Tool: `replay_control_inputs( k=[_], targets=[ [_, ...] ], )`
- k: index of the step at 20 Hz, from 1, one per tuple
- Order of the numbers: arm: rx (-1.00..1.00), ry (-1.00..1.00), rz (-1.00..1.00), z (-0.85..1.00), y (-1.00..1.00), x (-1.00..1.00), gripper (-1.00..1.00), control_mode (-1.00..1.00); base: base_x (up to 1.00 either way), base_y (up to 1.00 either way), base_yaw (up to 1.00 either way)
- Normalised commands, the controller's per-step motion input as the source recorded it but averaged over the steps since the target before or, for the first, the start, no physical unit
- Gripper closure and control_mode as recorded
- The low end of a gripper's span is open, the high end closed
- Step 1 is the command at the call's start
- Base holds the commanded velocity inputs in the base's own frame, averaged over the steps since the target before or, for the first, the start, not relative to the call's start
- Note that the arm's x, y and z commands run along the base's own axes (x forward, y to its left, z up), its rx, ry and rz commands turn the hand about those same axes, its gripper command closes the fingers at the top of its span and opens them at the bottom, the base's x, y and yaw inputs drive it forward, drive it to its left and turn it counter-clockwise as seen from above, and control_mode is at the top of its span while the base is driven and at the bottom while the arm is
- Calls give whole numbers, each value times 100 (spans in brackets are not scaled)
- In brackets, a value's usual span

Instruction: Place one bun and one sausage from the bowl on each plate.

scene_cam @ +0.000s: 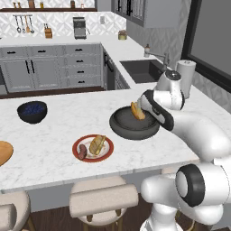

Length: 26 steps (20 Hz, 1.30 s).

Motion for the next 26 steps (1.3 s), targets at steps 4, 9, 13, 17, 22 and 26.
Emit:
replay_control_inputs(
  k=[4,9,13,17,22,26],
  targets=[
    [-4,5,-6,-48,-6,70,-100,-100,0,0,0],
    [0,17,-9,-64,1,65,-100,-100,0,0,0],
    [4,3,0,-59,0,75,-100,-100,0,0,0],
    [3,0,0,-26,1,71,-100,-100,0,0,0],
    [0,0,0,-36,0,39,-100,-100,0,0,0],
    [0,0,0,-41,0,25,-100,-100,0,0,0]
  ],
)
